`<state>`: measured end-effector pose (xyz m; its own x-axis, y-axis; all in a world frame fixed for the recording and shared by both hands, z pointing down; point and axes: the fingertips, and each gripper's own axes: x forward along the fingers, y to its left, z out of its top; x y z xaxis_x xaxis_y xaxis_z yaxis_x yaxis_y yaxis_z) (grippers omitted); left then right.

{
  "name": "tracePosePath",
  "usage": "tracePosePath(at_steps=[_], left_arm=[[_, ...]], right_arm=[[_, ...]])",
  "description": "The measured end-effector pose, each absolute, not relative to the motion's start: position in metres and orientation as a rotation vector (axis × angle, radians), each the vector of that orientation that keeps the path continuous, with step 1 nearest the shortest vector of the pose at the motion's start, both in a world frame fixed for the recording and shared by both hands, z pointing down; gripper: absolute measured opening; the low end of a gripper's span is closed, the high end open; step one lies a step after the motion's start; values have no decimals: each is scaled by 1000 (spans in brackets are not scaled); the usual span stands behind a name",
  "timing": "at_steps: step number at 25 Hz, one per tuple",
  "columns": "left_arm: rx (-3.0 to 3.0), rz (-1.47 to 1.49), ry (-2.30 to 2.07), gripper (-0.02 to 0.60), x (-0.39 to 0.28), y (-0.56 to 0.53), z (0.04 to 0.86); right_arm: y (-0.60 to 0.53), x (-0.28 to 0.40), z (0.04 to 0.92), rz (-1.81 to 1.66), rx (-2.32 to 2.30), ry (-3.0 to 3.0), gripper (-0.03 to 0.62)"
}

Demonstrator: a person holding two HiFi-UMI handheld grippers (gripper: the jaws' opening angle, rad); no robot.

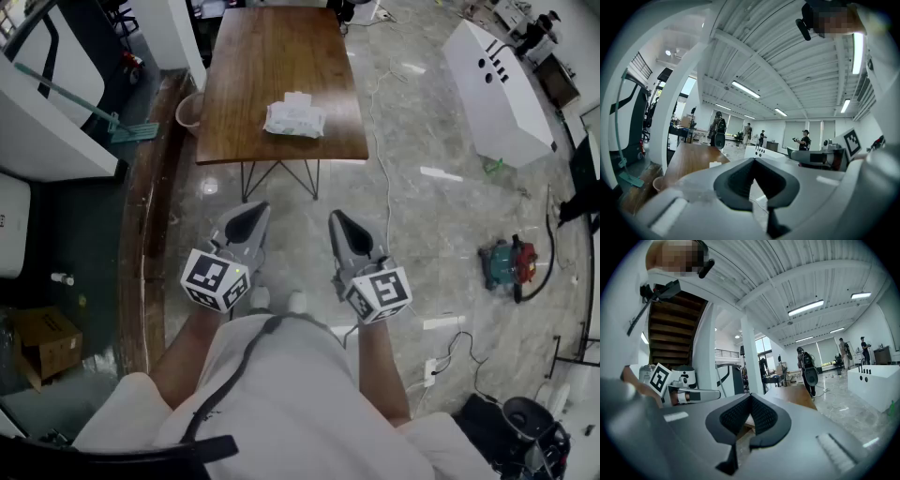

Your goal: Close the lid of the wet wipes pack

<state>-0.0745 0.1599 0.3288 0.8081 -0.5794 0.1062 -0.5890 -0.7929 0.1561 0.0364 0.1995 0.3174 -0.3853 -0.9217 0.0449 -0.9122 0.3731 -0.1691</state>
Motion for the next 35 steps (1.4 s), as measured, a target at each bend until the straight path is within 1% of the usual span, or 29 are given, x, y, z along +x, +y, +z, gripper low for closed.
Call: tracePosePath(at_steps=[22, 35], left_arm=[[2844, 31, -855, 3, -109, 154, 320], [2805, -19, -842, 3, -152, 141, 330]], right_arm=[[204, 8, 315, -276, -1760, 2480, 9], [199, -19, 321, -287, -1806, 2477, 9]])
